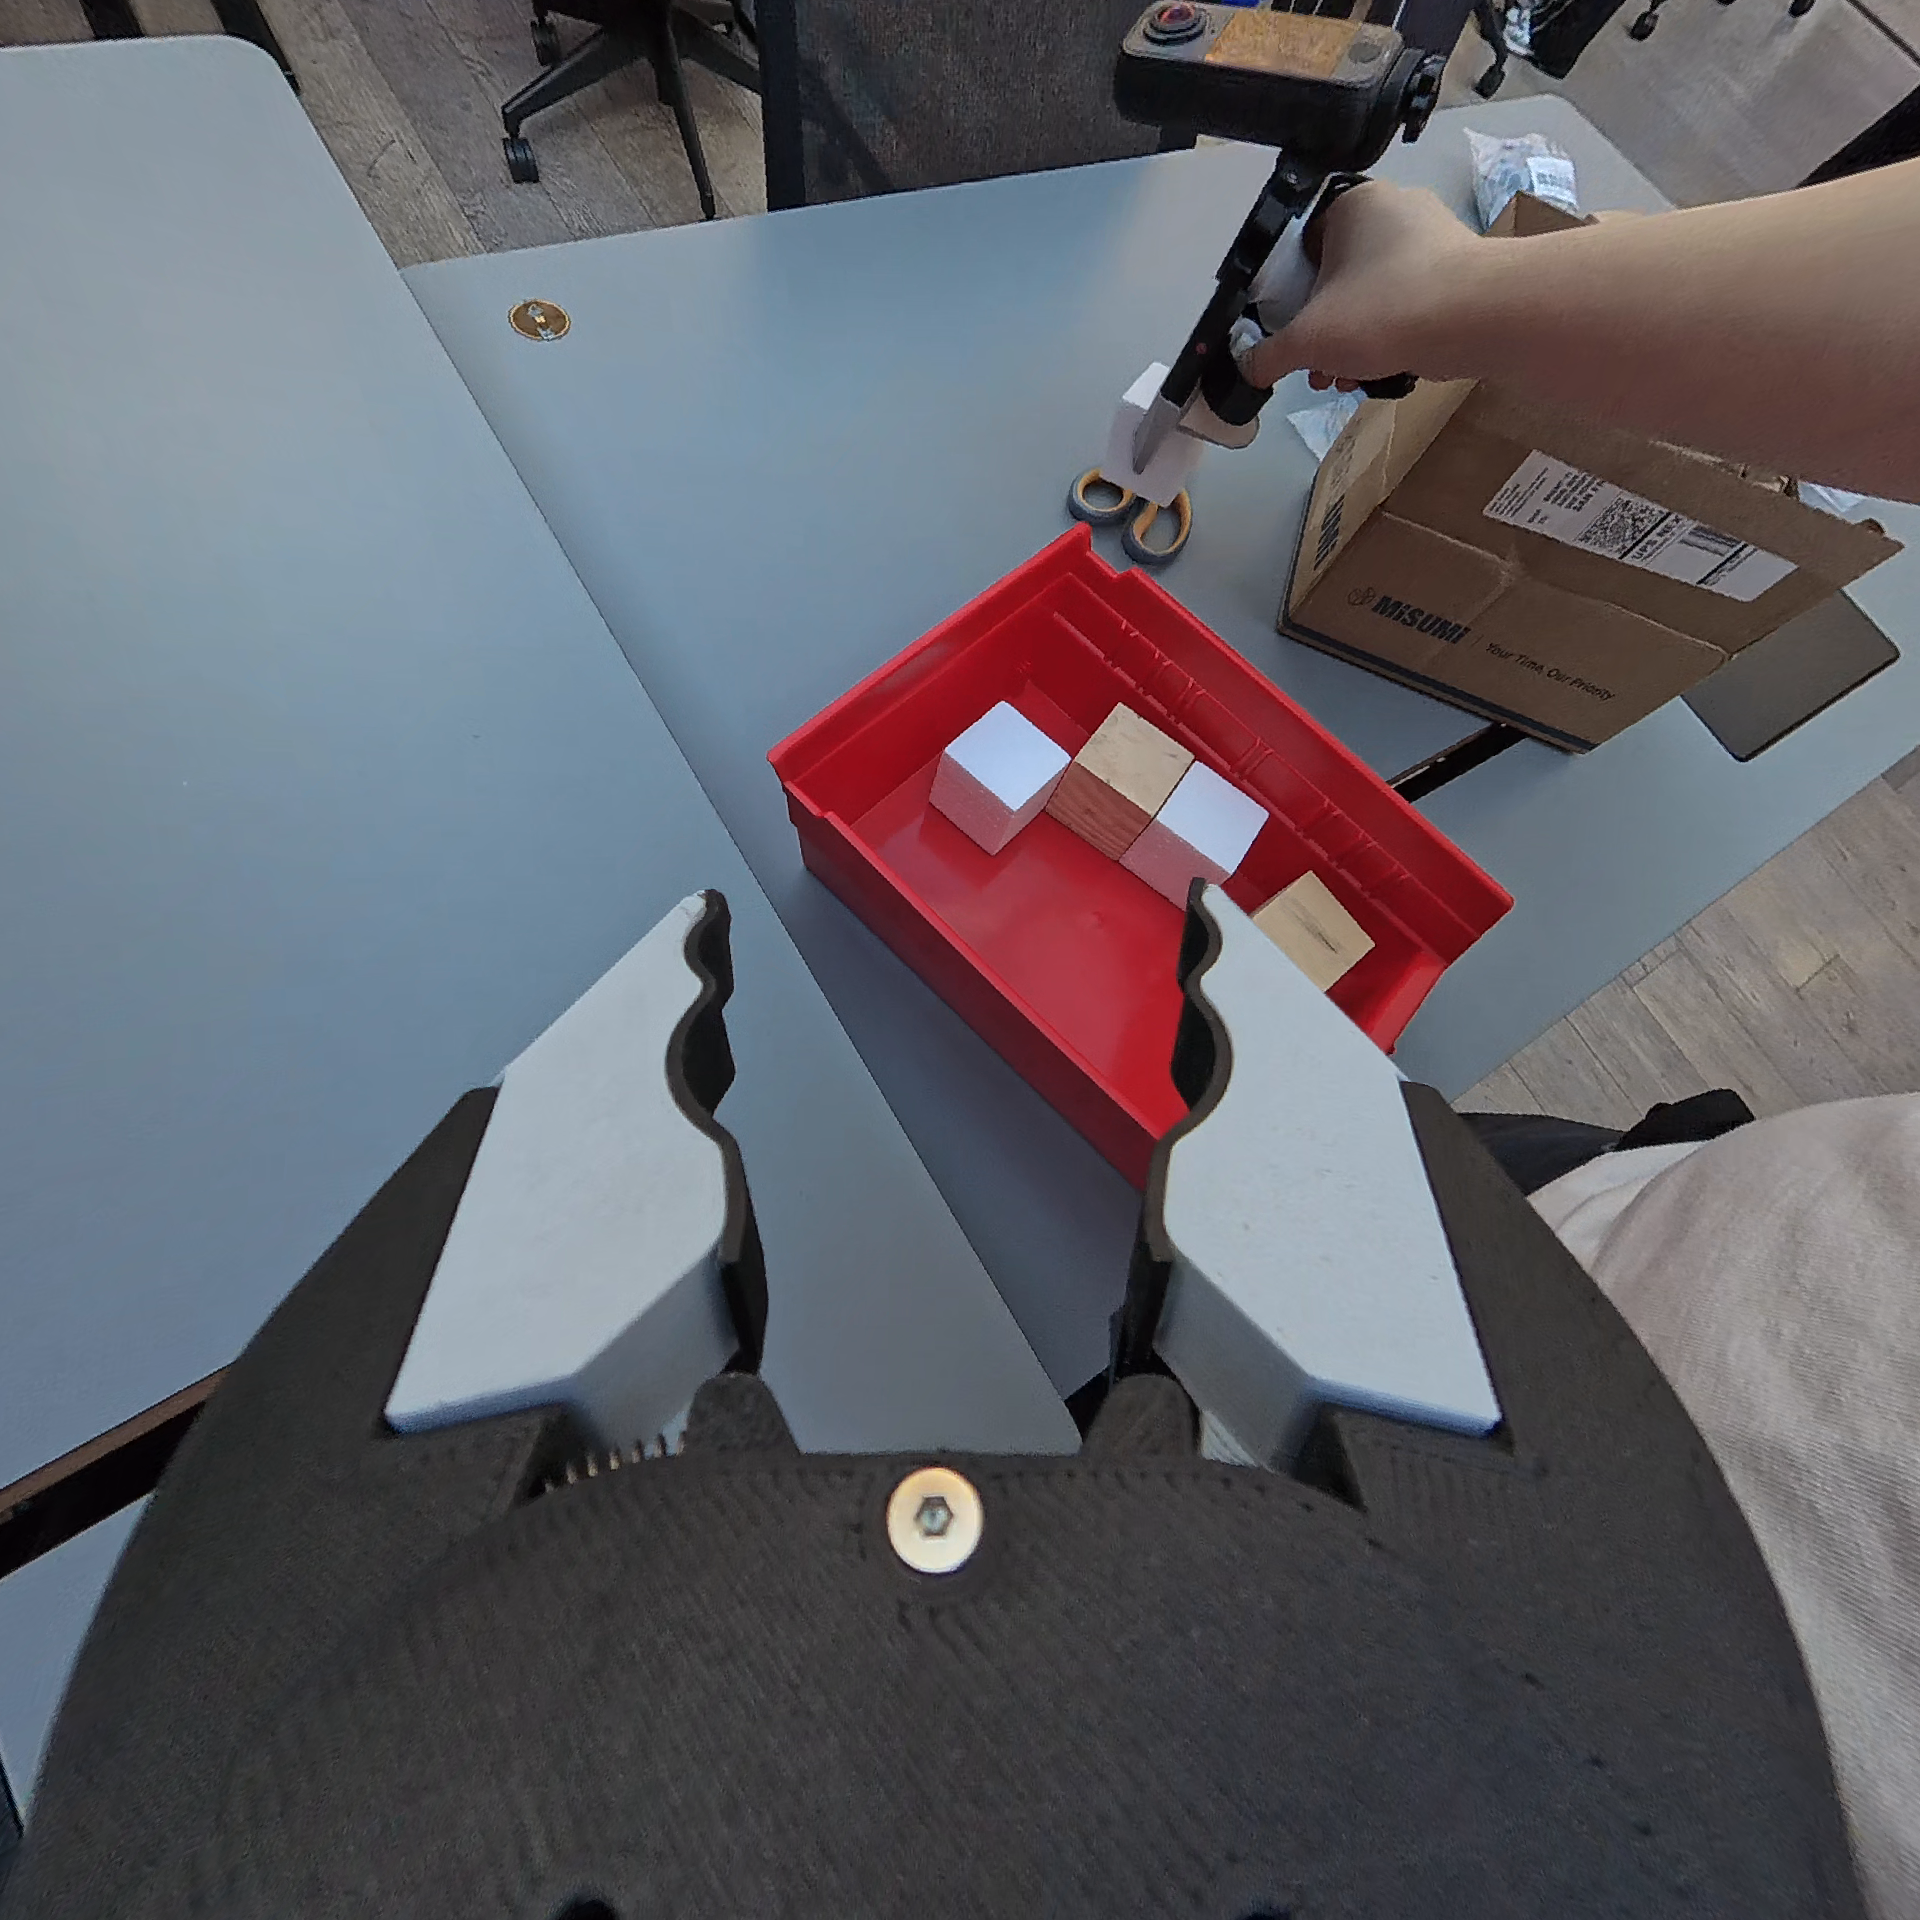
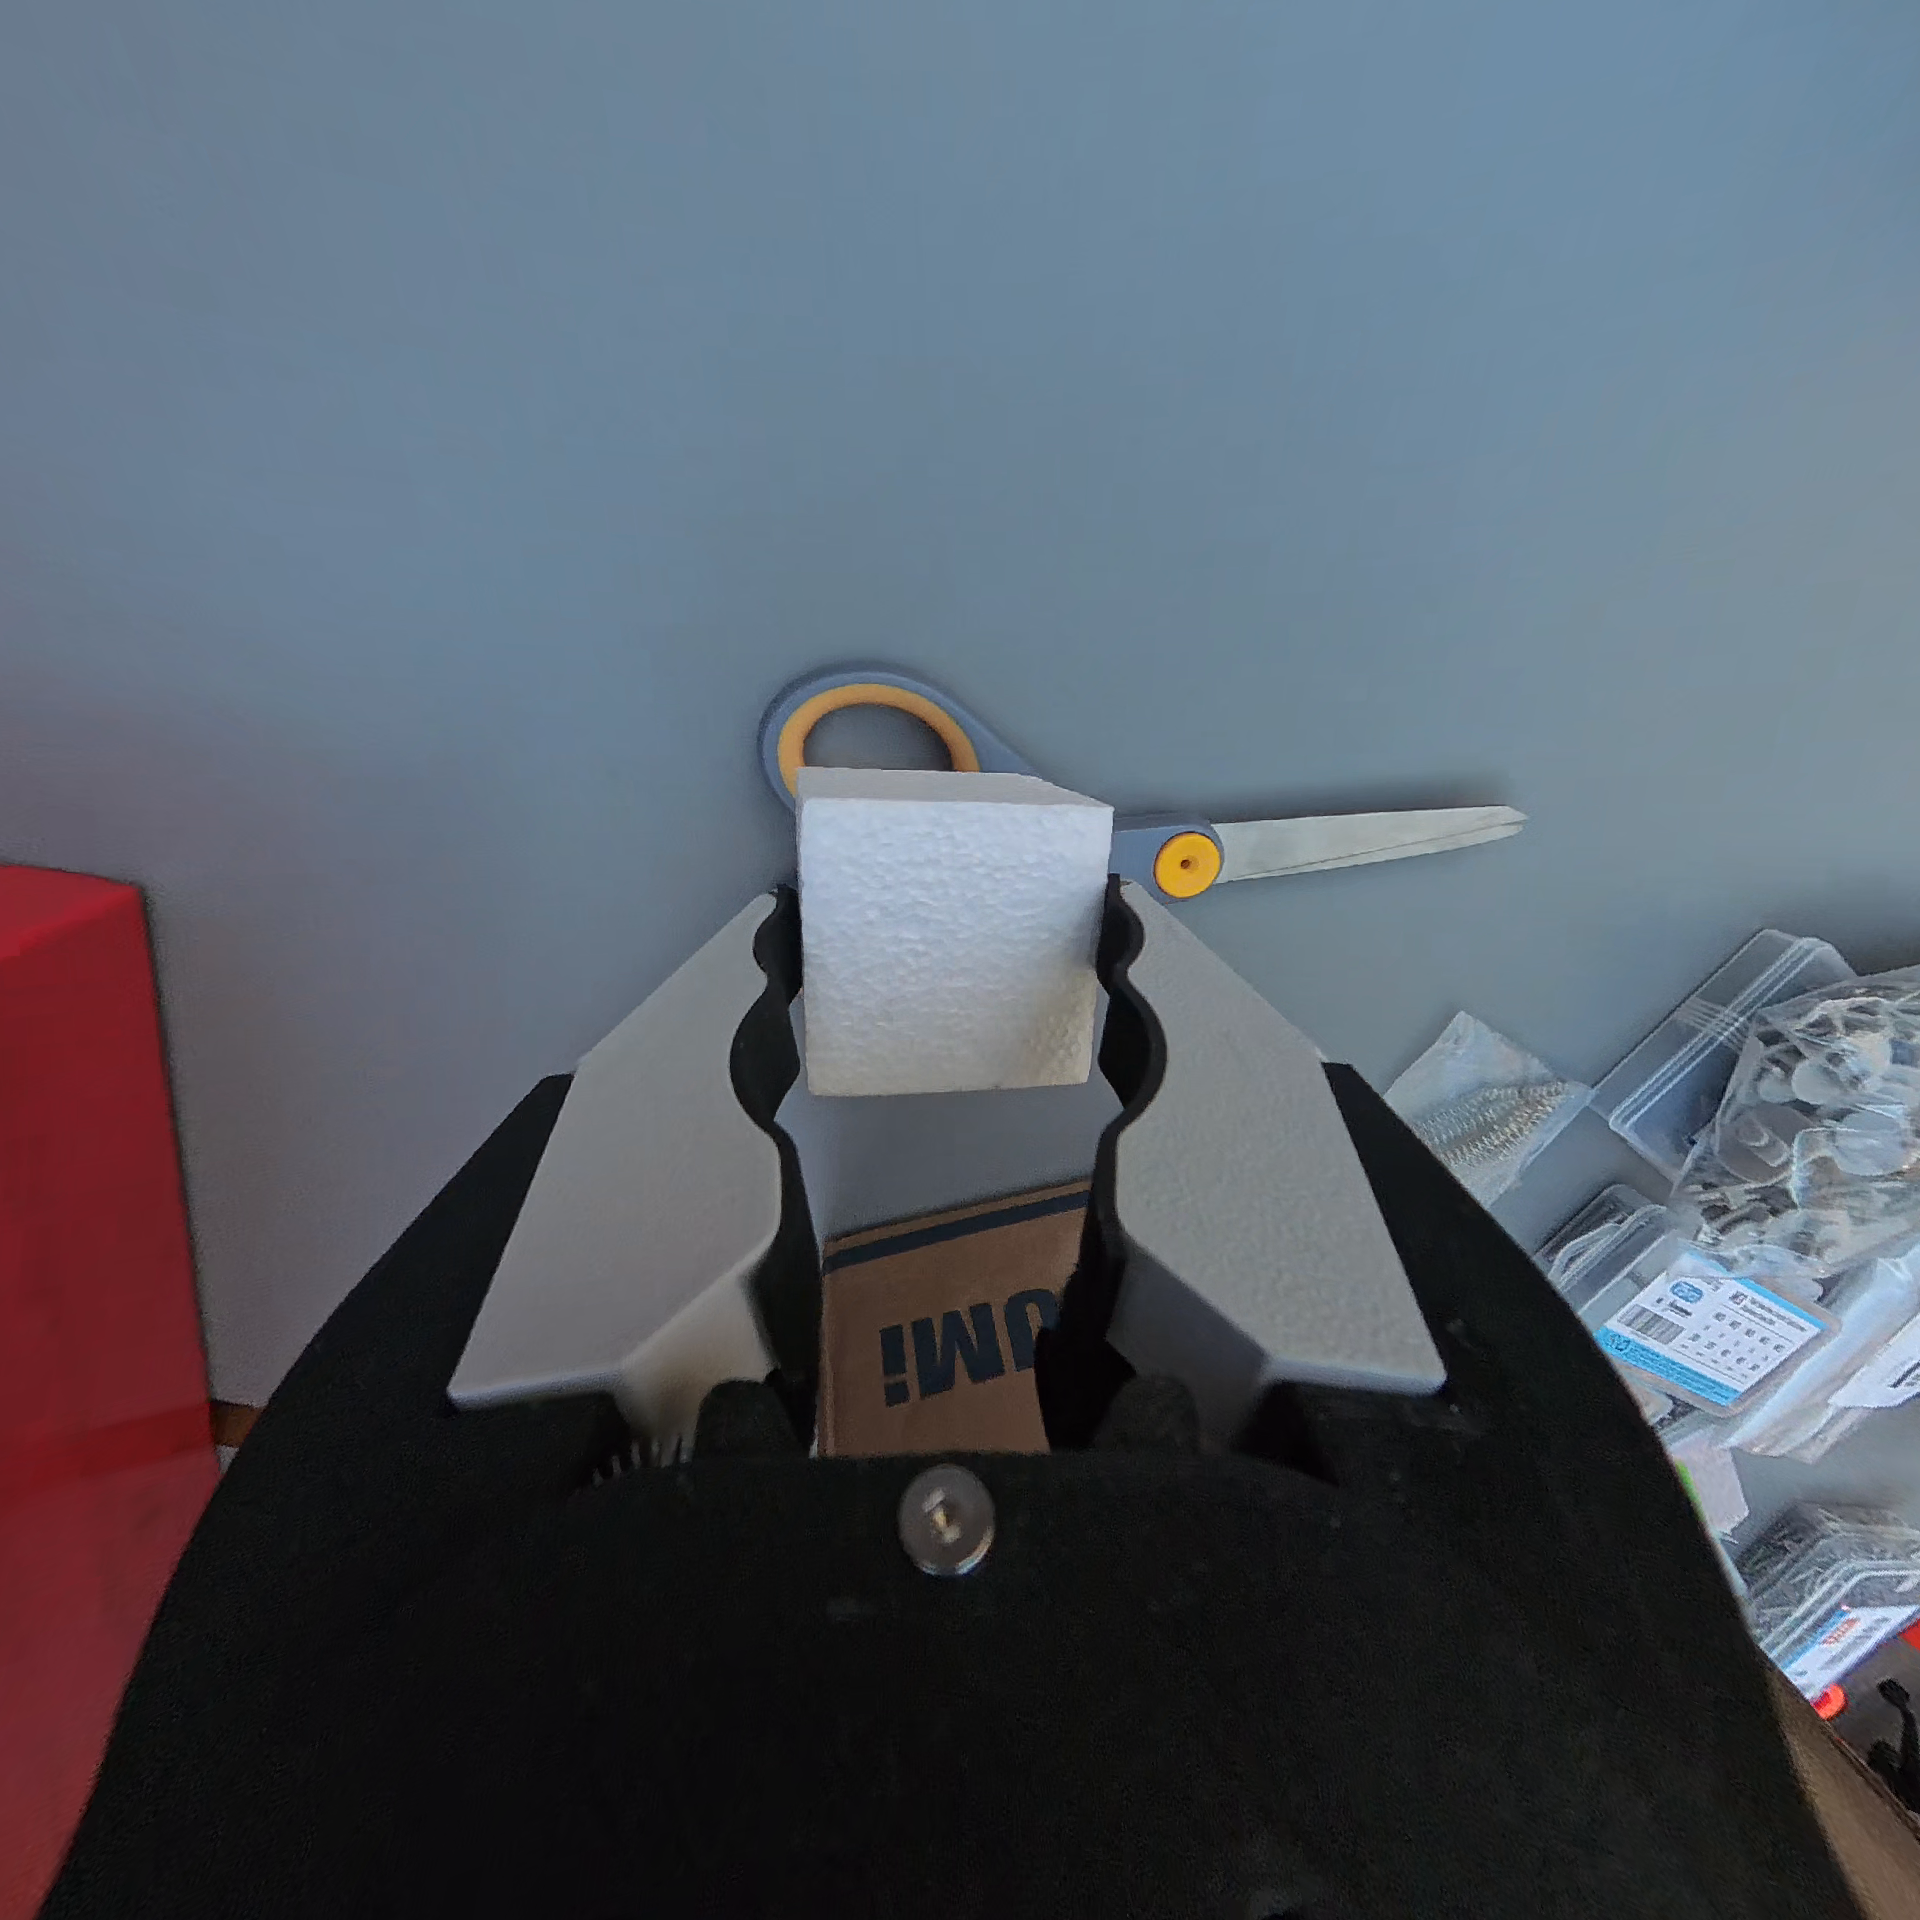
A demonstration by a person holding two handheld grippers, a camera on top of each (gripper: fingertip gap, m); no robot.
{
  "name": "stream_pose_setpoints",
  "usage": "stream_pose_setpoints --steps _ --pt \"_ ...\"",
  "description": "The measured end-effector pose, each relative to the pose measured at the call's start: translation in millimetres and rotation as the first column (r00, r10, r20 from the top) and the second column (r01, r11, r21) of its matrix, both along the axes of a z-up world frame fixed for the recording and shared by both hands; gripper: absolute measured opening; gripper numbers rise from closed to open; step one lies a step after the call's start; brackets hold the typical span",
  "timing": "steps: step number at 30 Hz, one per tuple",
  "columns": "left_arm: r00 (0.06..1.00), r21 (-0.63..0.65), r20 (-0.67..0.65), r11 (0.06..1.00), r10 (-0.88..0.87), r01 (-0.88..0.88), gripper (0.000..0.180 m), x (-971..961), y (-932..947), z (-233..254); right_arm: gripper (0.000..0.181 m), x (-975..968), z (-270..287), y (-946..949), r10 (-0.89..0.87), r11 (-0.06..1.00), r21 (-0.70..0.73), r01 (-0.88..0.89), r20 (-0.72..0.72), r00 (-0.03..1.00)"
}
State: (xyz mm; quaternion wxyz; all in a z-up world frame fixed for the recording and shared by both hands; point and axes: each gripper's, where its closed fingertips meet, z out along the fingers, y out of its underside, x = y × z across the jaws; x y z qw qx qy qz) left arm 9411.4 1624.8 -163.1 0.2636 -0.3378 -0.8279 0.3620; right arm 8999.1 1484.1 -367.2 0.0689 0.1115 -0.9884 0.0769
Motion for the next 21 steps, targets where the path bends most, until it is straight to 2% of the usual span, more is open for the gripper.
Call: stream_pose_setpoints --steps 6,10,14,18,21 --pt "0.999 0.011 0.03 1.0 -0.02 0.019 0.086 0.0 -1.1 -2.8 0.057 -0.3 -14.5 10.0 0.0 1.0 0.025 -0.001 0.025 1.0" --pt "0.998 0.024 0.042 0.999 -0.049 0.048 0.086 -6.7 2.0 -6.6 0.056 2.1 -14.4 4.4 0.043 0.998 -0.037 -0.043 0.023 0.999" --pt "0.994 0.046 0.054 0.995 -0.094 0.091 0.087 -15.9 5.0 -10.7 0.057 -4.6 -15.8 7.1 0.053 0.999 -0.007 -0.053 -0.036 0.998" --pt "0.991 0.044 0.06 0.992 -0.12 0.118 0.089 -21.5 7.3 -10.2 0.079 5.6 -11.1 5.4 0.062 0.998 -0.019 -0.061 0.022 0.998" --pt "0.992 0.05 0.034 0.992 -0.12 0.118 0.089 -23.3 4.2 -9.2 0.082 15.5 20.4 -4.2 0.092 0.989 -0.122 -0.088 0.029 0.995"
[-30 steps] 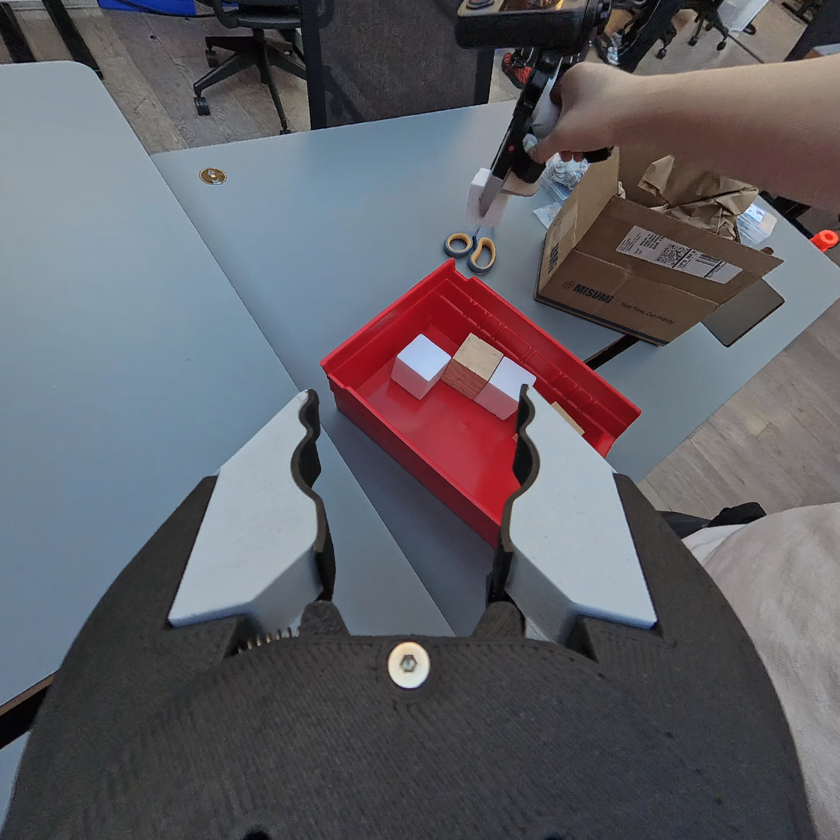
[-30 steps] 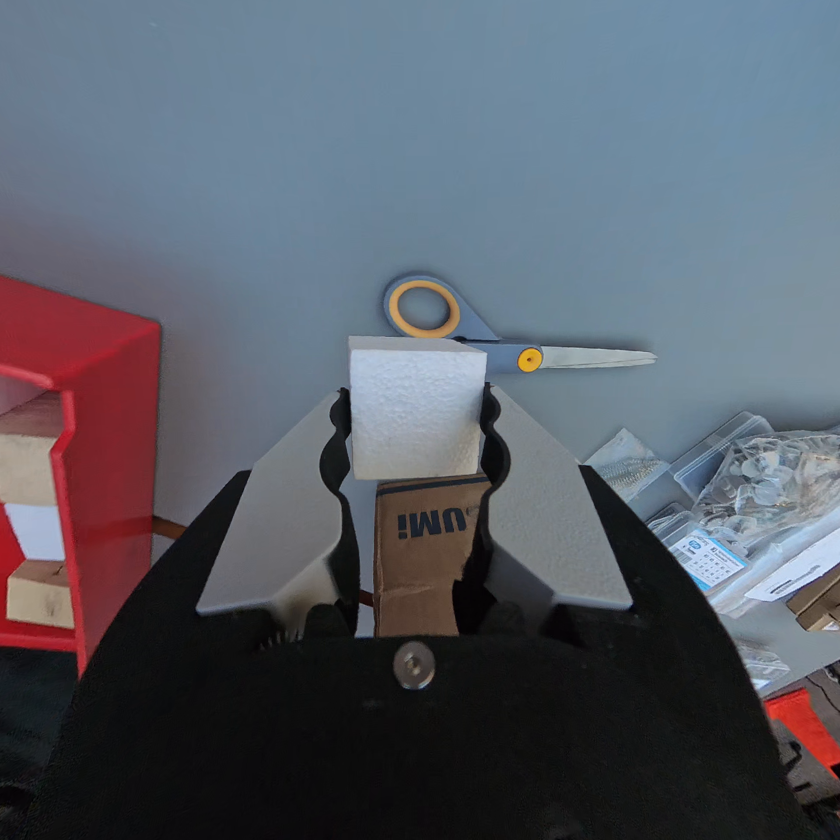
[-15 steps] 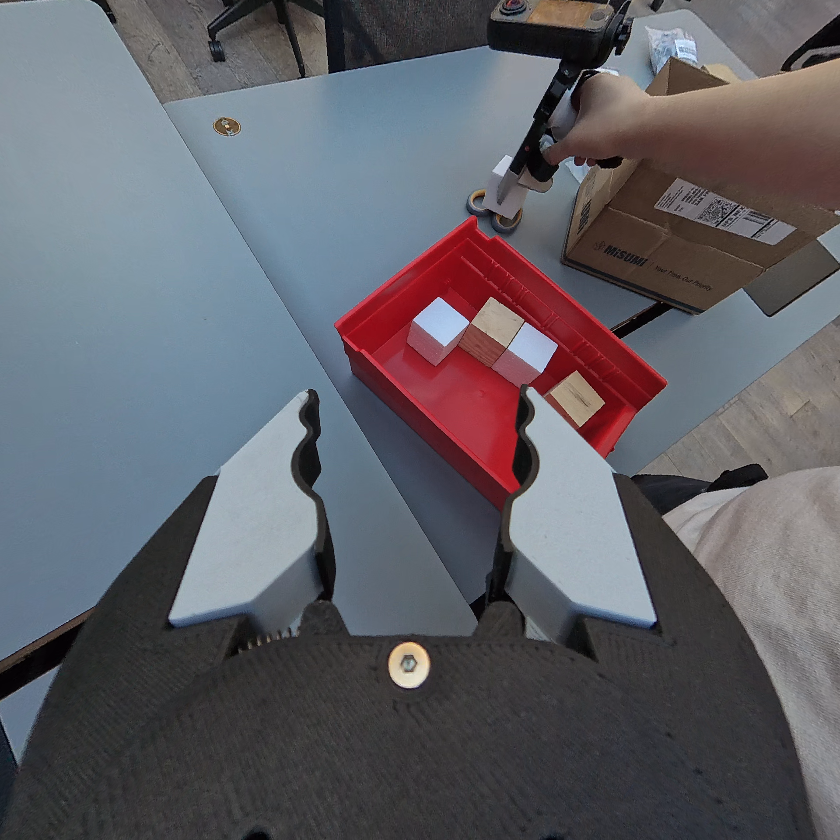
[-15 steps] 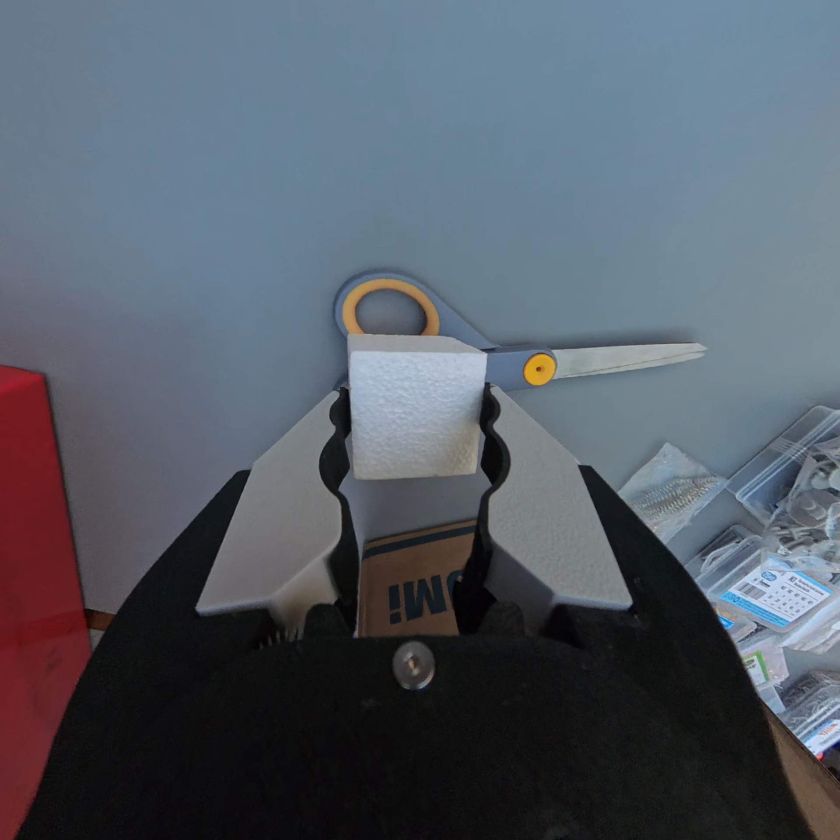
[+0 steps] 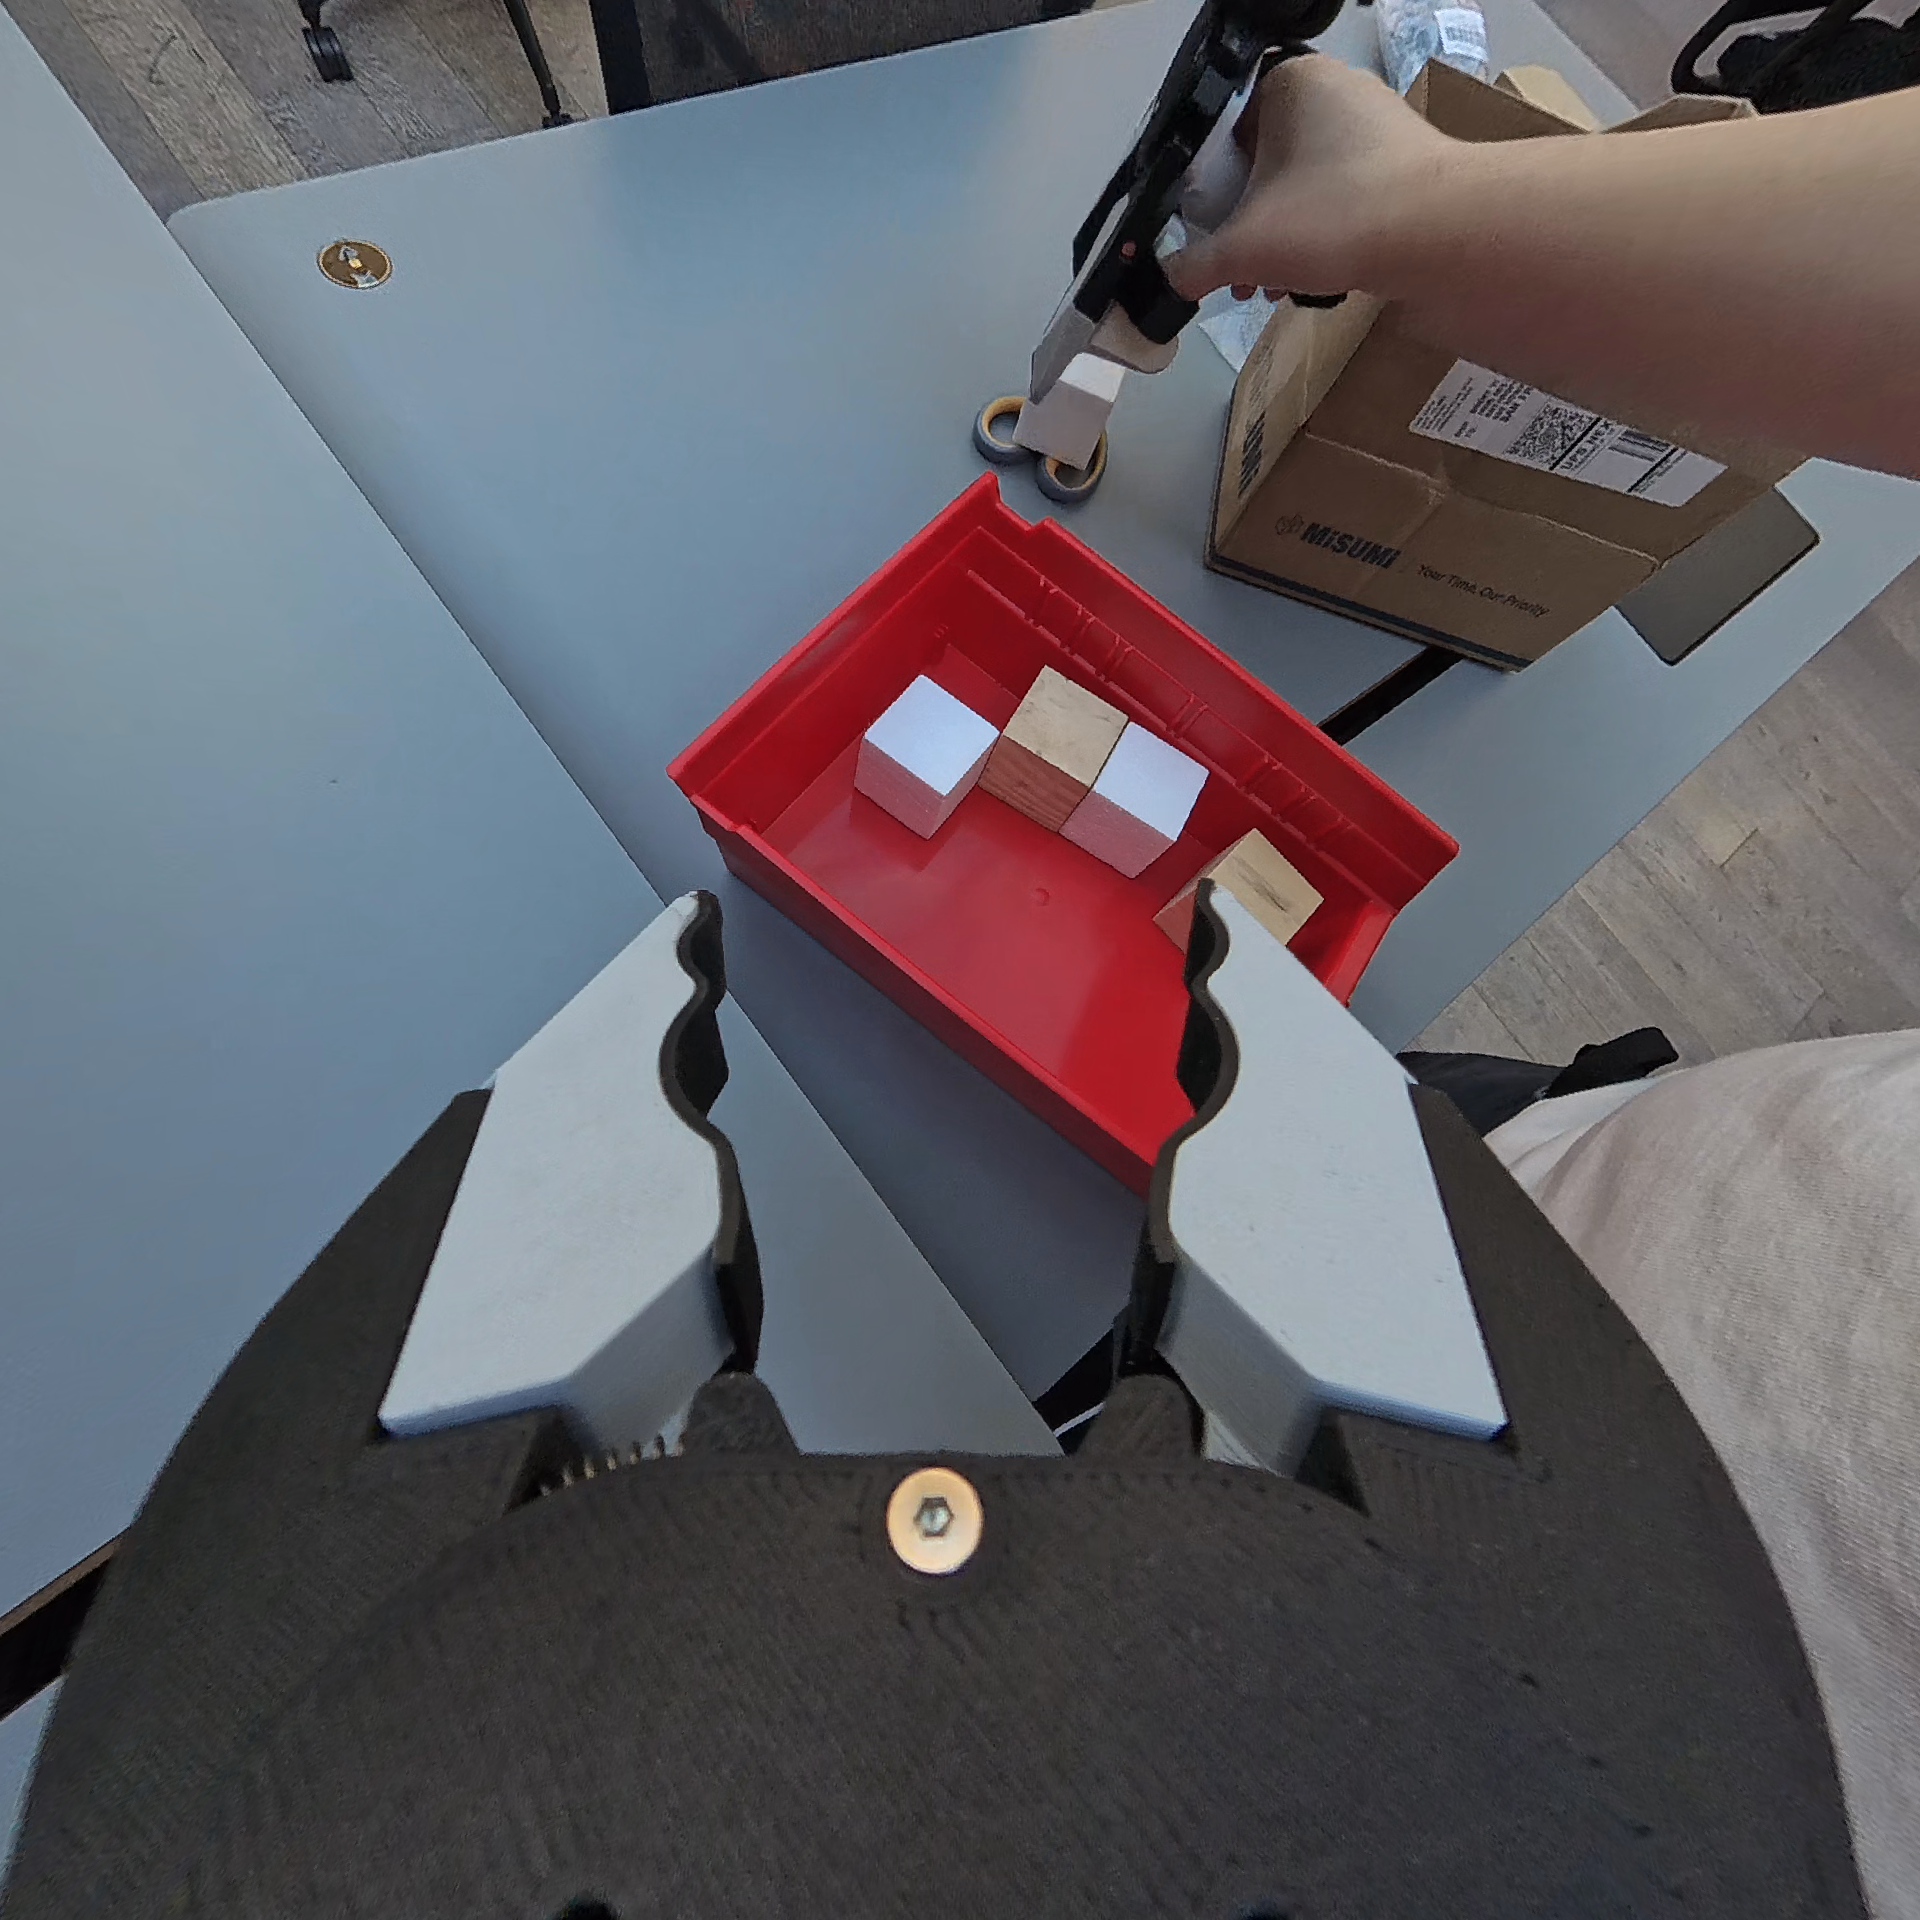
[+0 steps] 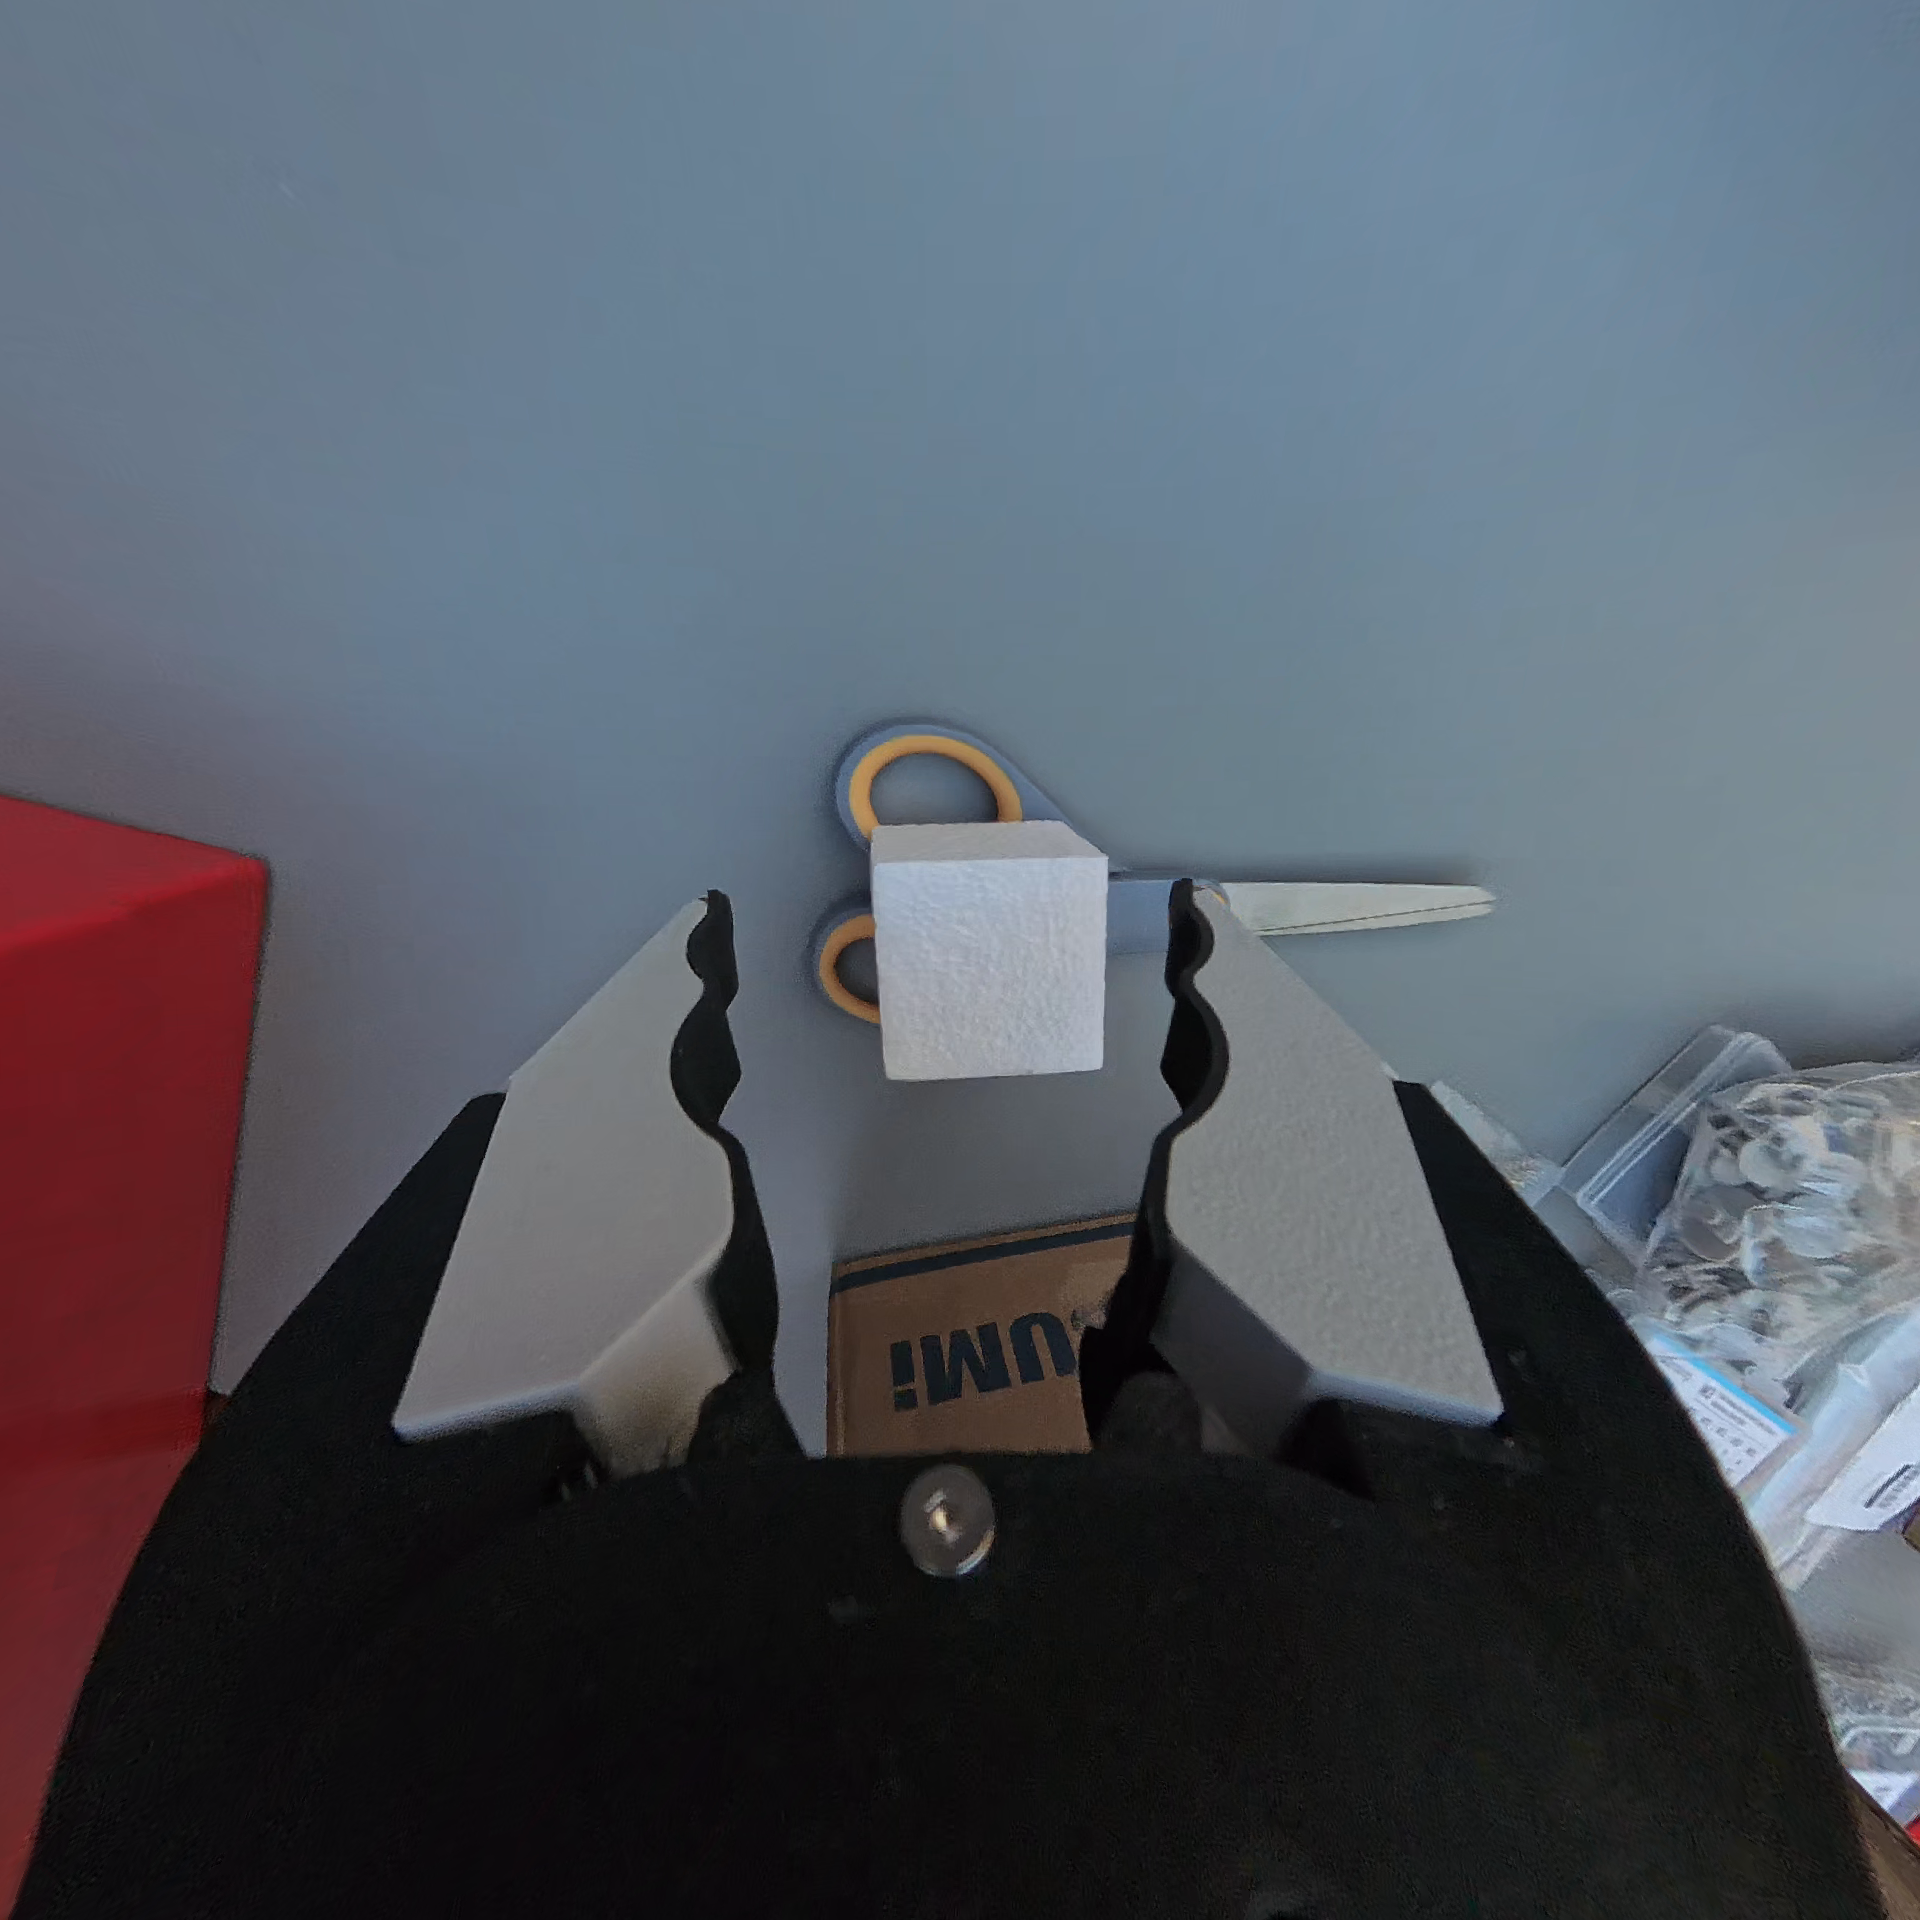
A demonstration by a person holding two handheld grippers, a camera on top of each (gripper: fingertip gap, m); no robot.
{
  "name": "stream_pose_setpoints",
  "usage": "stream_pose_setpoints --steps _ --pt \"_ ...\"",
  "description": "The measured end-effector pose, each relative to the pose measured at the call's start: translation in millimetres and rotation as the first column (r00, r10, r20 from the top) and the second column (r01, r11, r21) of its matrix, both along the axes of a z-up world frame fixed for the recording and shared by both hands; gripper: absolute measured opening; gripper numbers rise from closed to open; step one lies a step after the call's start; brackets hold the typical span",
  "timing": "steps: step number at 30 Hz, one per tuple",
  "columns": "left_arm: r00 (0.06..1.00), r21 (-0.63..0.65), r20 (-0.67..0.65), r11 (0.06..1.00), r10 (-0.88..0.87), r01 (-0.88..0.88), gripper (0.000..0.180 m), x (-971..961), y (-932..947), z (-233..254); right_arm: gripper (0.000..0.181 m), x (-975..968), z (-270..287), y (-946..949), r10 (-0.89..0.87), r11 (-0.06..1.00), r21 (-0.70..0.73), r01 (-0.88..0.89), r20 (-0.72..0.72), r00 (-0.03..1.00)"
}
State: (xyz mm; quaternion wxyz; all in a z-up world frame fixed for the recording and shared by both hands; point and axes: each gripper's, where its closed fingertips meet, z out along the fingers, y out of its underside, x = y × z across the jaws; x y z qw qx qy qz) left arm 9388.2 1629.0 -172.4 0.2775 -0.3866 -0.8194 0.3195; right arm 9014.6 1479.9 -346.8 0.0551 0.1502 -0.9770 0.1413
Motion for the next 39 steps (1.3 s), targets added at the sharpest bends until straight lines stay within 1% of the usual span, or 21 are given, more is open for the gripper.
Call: stream_pose_setpoints --steps 3,6,8,10,12,15,16,17,19,21,24,27,29,30,31,32,34,36,37,38,39 --pt "1.0 -0.002 0.005 1.0 0.01 -0.01 0.089 5.6 -5.0 -2.6 0.082 40.2 60.9 2.6 0.126 0.977 -0.177 -0.118 0.033 0.991" --pt "1.0 -0.002 0.002 1.0 0.024 -0.024 0.088 14.0 -7.2 -2.1 0.067 127.1 96.3 48.5 0.294 0.936 -0.261 -0.237 0.209 0.933" --pt "0.999 0.004 -0.008 0.999 0.031 -0.031 0.087 18.0 -8.3 -2.3 0.067 176.0 85.3 90.0 0.35 0.932 -0.204 -0.301 0.283 0.893" --pt "0.999 0.011 -0.019 0.999 0.033 -0.033 0.087 18.0 -10.2 -3.3 0.067 198.9 56.8 114.7 0.366 0.93 -0.145 -0.339 0.259 0.894" --pt "0.999 0.014 -0.035 0.999 0.032 -0.032 0.087 12.4 -13.2 -2.2 0.066 190.9 21.9 121.2 0.275 0.961 -0.06 -0.269 0.149 0.95" --pt "0.998 0.001 -0.051 1.0 0.021 -0.021 0.086 8.5 -17.3 3.1 0.067 187.8 -11.9 136.6 0.13 0.987 0.083 -0.139 0.098 0.987" --pt "0.999 -0.007 -0.05 1.0 0.016 -0.017 0.086 7.5 -17.7 4.3 0.062 187.4 -11.8 133.4 0.134 0.988 0.064 -0.138 0.06 0.989" --pt "0.999 -0.016 -0.049 1.0 0.013 -0.014 0.086 6.8 -18.1 5.2 0.06 192.3 -11.9 131.4 0.134 0.989 0.046 -0.137 0.064 0.989" --pt "0.999 -0.022 -0.049 1.0 0.009 -0.01 0.086 5.6 -16.7 5.9 0.051 210.1 -19.1 141.8 0.131 0.983 0.107 -0.147 0.146 0.981" --pt "0.999 -0.019 -0.054 1.0 0.004 -0.005 0.086 6.2 -13.4 5.1 0.044 212.8 -17.2 141.4 0.183 0.977 0.087 -0.194 0.114 0.976" --pt "0.999 -0.022 -0.05 1.0 0.009 -0.01 0.086 11.1 -11.4 3.9 0.065 194.8 -15.2 133.9 0.156 0.986 0.058 -0.156 0.004 0.988" --pt "0.997 -0.012 -0.071 1.0 0.019 -0.02 0.085 14.6 -10.3 4.1 0.072 190.9 -25.6 138.1 0.07 0.989 0.129 -0.072 0.015 0.997" --pt "0.997 -0.008 -0.077 1.0 0.023 -0.023 0.085 16.5 -9.9 3.6 0.071 197.6 -27.7 139.3 0.116 0.982 0.149 -0.114 -0.002 0.993" --pt "0.997 -0.01 -0.076 1.0 0.023 -0.024 0.085 16.8 -10.0 3.5 0.065 203.6 -26.6 139.4 0.139 0.98 0.144 -0.139 0.01 0.99" --pt "0.997 -0.012 -0.076 1.0 0.022 -0.023 0.085 17.2 -10.2 3.3 0.051 211.5 -23.9 139.7 0.163 0.977 0.132 -0.167 0.043 0.986" --pt "0.997 -0.016 -0.078 1.0 0.021 -0.023 0.085 17.7 -10.3 3.2 0.05 218.2 -22.2 140.6 0.162 0.977 0.126 -0.172 0.084 0.983" --pt "0.996 -0.016 -0.087 1.0 0.019 -0.02 0.084 18.4 -9.9 4.4 0.064 214.4 -25.5 139.6 0.115 0.984 0.128 -0.124 0.076 0.99" --pt "0.995 -0.016 -0.097 1.0 0.009 -0.01 0.082 16.5 -10.2 4.7 0.082 214.1 -38.5 149.6 0.112 0.969 0.213 -0.128 0.085 0.99" --pt "0.995 -0.021 -0.097 1.0 -0.004 0.002 0.081 14.0 -11.7 4.3 0.072 216.9 -44.4 155.2 0.129 0.957 0.248 -0.151 0.105 0.986" --pt "0.996 -0.028 -0.088 0.999 -0.026 0.024 0.079 9.2 -13.6 2.2 0.058 215.3 -46.4 153.7 0.16 0.958 0.223 -0.179 0.098 0.982" --pt "0.996 -0.033 -0.066 0.998 -0.056 0.054 0.077 3.5 -14.5 -1.9 0.058 216.2 -45.1 149.5 0.181 0.965 0.173 -0.198 0.106 0.978"
